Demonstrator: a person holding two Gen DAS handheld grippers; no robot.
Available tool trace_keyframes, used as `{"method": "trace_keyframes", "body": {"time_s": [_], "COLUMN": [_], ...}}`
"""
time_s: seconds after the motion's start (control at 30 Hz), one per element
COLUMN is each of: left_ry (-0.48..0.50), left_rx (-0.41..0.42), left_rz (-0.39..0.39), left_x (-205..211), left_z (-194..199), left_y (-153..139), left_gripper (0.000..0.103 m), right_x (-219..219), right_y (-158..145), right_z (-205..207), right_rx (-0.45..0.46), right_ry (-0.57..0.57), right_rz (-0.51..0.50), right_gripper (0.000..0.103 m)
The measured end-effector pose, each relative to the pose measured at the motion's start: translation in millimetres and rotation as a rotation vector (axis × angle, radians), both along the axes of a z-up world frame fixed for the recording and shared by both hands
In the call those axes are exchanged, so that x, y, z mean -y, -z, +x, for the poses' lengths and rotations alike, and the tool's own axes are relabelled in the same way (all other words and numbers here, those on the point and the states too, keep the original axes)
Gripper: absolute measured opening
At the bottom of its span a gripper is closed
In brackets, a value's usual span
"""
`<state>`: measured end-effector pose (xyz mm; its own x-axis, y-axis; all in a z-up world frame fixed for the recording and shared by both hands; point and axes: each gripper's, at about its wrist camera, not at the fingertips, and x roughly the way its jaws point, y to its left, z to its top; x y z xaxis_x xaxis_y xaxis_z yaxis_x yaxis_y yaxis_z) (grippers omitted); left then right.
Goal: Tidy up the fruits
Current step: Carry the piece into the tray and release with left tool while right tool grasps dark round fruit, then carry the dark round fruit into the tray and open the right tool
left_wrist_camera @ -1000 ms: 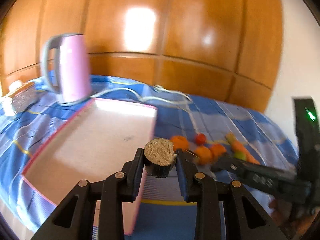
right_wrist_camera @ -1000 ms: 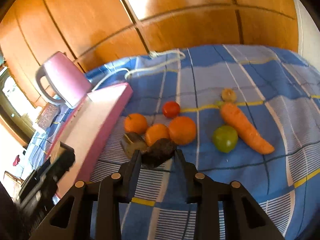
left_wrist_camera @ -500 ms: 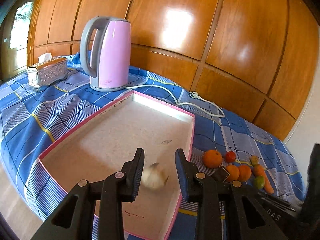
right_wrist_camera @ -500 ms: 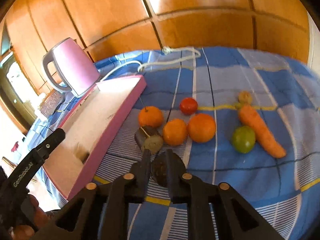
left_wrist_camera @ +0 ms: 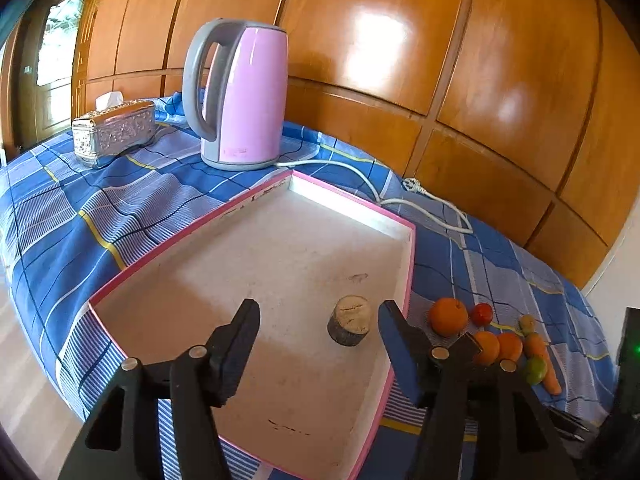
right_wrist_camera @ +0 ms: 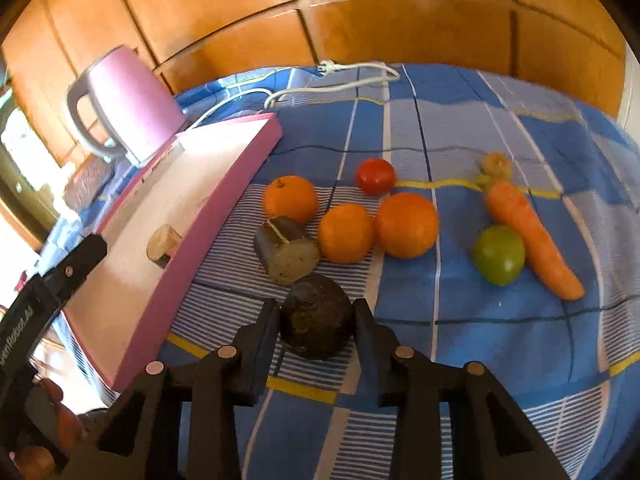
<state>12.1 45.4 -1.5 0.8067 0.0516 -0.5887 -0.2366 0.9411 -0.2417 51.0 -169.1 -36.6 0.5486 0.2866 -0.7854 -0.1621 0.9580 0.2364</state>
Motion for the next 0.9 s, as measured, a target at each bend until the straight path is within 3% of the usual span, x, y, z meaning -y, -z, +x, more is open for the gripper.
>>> {"method": "trace_keyframes", "body": {"time_s": [0.23, 0.37, 0.5, 0.7, 0.9], "left_ry": [-0.041, -0.118, -0.199, -0.301, -0.357], "left_rx": [0.011, 0.043, 0.062, 0.049, 0.019], "left_rz": [0.011, 0.008, -0.003, -0.037, -0.087], "left_x": [-4, -14, -26, -45, -57], "left_z": [-2, -9, -13, -15, -14], "left_y": [-1, -4, -5, -2, 6], "left_gripper": [0.063, 0.081, 0.090, 0.095, 0.096], "right_x": [0, -12, -31, -71, -83], "right_y": [-16, -28, -39, -48, -40], "right_z": [-9, -11, -8, 5, 19], "right_rx": [0.090, 0.155, 0.190, 0.198, 0.152], "right_ry": [-0.022, -0.071, -0.120, -0.199, -0.234], "right_rz": [0.029, 0.048, 0.085, 0.139, 0.199], "right_gripper": [0.037, 0.037, 0.037, 0.037, 0.038]}}
